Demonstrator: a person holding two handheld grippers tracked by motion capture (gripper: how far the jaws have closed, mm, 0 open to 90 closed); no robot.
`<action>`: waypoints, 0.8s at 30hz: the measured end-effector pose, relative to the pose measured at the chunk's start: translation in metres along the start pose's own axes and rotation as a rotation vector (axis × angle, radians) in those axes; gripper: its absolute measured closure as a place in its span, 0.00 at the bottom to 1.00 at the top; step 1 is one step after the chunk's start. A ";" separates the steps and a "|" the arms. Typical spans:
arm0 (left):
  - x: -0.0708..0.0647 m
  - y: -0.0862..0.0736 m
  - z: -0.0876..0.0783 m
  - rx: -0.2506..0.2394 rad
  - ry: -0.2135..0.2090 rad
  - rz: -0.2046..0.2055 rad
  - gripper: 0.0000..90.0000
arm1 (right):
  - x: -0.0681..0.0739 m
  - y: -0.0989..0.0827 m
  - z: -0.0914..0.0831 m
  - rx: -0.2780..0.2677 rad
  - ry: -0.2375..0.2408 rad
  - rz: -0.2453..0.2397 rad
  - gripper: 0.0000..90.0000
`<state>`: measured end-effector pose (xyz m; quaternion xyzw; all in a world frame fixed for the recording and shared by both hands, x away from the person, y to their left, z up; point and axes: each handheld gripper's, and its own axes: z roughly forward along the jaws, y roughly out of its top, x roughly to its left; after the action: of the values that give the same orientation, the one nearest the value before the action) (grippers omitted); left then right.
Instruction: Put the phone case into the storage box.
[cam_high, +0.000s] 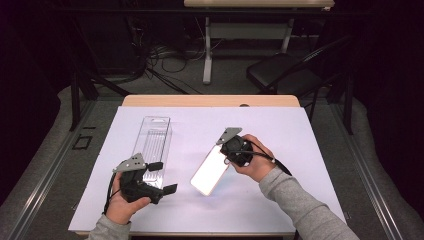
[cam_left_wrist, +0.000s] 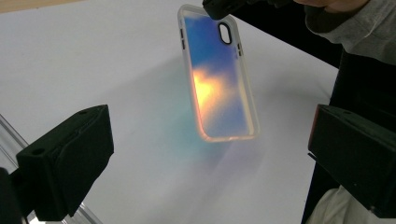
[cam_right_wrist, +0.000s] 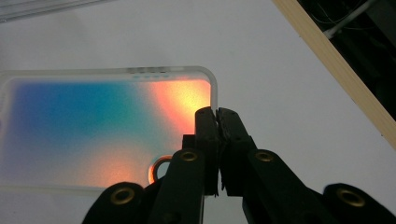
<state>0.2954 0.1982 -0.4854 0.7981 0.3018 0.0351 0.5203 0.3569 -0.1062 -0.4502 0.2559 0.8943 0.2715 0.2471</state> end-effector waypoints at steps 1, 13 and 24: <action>0.000 0.001 0.002 0.000 0.004 -0.009 0.00 | 0.000 0.000 0.000 -0.003 -0.001 -0.003 0.98; -0.001 0.013 0.015 0.021 0.011 -0.001 0.10 | 0.004 0.000 -0.006 -0.026 -0.007 -0.022 0.98; 0.001 0.022 0.031 0.041 -0.010 -0.011 0.21 | 0.007 0.001 -0.009 -0.039 -0.005 -0.031 0.98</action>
<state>0.3176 0.1672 -0.4814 0.8072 0.3041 0.0222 0.5054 0.3466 -0.1047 -0.4455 0.2379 0.8921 0.2842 0.2587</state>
